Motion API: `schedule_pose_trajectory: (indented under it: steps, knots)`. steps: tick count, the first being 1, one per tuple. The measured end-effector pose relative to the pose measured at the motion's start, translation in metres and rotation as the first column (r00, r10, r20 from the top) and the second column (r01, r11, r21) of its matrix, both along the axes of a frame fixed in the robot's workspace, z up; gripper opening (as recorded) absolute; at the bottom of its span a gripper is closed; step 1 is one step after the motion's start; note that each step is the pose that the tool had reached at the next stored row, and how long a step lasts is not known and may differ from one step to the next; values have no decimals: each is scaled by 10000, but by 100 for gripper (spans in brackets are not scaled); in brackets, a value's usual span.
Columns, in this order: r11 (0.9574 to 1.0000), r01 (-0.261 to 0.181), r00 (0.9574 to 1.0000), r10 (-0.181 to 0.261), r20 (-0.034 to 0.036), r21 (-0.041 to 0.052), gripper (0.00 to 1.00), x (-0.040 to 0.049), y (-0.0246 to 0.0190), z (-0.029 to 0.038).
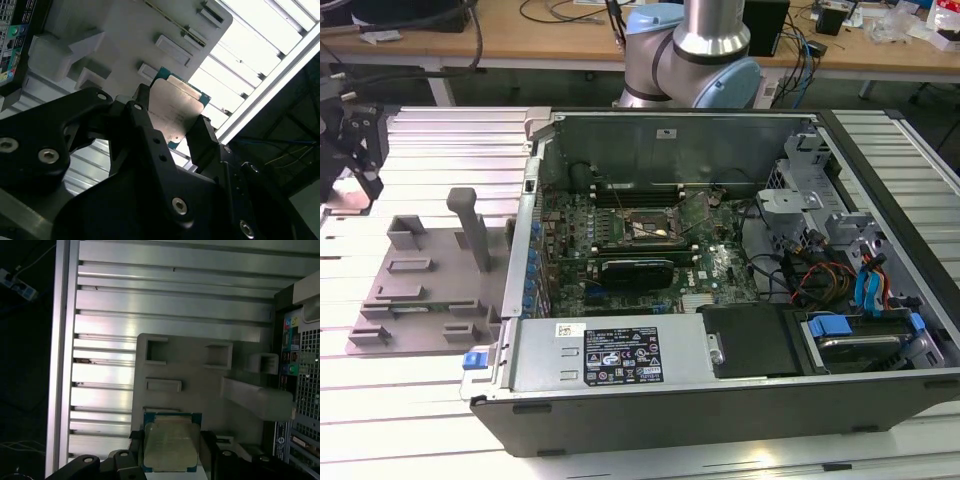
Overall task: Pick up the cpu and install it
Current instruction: 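Pick up the cpu and move it towards the insertion slot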
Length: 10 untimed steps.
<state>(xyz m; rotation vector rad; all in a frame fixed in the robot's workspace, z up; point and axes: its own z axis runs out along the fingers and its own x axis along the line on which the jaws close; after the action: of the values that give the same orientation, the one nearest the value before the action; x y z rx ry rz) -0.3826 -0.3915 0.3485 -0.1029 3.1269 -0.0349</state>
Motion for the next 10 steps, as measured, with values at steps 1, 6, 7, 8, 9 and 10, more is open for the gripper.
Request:
schedule_pose_trajectory:
  steps: [1, 6, 7, 8, 9, 10]
  knots:
    - [10000, 0, 10000, 0, 0, 0, 54, 0, 0, 18]
    - [10000, 0, 10000, 0, 0, -1, 54, 0, 0, 127]
    - [10000, 0, 10000, 0, 0, -1, 54, 0, 0, 136]
    - [10000, 0, 10000, 0, 1, 0, 54, 0, 0, 150]
    - [10000, 0, 10000, 0, 1, 0, 54, 0, 0, 173]
    - [10000, 0, 10000, 0, 1, 0, 54, 0, 0, 192]
